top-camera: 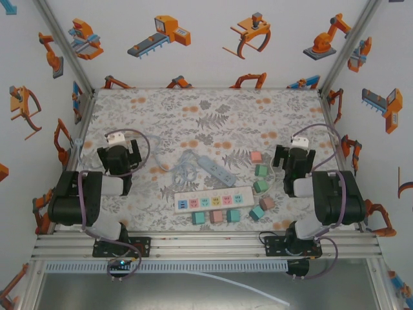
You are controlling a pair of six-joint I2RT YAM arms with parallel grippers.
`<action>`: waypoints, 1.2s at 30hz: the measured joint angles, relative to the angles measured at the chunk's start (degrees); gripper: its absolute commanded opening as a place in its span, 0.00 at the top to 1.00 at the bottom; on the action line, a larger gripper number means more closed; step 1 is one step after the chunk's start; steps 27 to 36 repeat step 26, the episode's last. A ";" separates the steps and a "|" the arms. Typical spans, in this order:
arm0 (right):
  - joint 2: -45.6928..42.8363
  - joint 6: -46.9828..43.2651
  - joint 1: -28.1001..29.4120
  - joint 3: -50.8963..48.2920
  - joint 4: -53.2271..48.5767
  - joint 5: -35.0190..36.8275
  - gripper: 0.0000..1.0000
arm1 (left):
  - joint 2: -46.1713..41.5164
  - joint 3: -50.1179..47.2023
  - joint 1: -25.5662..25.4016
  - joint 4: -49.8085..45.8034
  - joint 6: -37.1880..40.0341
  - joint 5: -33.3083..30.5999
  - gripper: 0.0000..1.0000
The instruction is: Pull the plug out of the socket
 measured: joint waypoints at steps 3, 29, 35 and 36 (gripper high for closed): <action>0.00 0.17 -0.11 0.48 0.17 -0.44 0.01 | -0.02 0.26 2.03 -0.90 -0.46 2.84 0.03; 0.00 0.35 -0.22 0.61 0.42 -0.63 0.01 | -0.11 0.63 2.56 -2.38 -0.63 5.22 0.03; 0.00 0.35 -0.22 0.61 0.42 -0.63 0.01 | -0.11 0.63 2.56 -2.38 -0.63 5.22 0.03; 0.00 0.35 -0.22 0.61 0.42 -0.63 0.01 | -0.11 0.63 2.56 -2.38 -0.63 5.22 0.03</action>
